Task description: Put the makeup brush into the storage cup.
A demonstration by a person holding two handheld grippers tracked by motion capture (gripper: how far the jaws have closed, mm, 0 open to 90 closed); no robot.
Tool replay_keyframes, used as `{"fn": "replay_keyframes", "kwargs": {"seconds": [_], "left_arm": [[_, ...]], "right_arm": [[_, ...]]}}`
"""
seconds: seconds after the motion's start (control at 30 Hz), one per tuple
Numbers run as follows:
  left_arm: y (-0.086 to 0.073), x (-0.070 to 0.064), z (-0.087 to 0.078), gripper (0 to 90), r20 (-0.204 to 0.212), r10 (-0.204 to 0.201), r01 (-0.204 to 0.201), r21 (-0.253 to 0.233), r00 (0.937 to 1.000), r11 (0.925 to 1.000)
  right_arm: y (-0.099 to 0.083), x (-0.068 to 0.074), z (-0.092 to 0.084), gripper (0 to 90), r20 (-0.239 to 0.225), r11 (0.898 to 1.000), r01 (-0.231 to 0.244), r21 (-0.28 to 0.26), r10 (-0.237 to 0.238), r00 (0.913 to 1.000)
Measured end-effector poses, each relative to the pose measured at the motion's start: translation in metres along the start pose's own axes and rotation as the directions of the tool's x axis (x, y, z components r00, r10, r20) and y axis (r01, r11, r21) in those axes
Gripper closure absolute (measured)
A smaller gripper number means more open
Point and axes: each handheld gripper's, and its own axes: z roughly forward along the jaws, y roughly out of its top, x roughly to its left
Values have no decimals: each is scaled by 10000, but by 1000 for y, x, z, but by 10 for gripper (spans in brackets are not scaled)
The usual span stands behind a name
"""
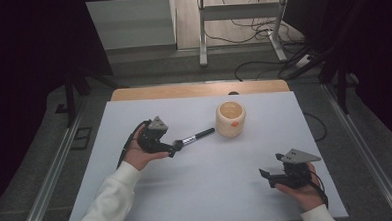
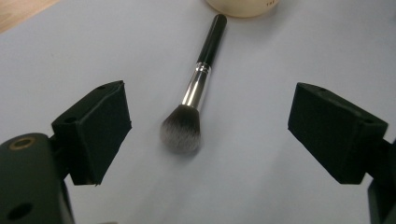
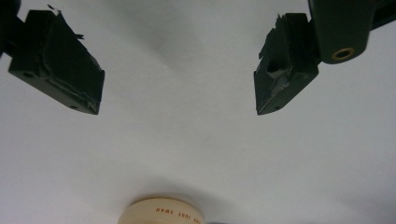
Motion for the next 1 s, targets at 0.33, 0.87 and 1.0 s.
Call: {"fn": "replay_keyframes", "kwargs": {"seconds": [0.33, 0.87, 1.0], "left_arm": [[8, 10, 6, 142, 144, -369, 370, -88, 9992, 9993], [24, 7, 21, 150, 146, 85, -89, 275, 9999, 9996], [29, 7, 28, 155, 272, 46, -56, 351, 9996, 9994]], "right_arm": [[0, 0, 0, 167, 16, 10000, -77, -25, 77, 10000], [0, -1, 0, 167, 41, 9999, -133, 15, 133, 9999], [0, -1, 0, 167, 71, 9999, -148, 52, 147, 9999]]}}
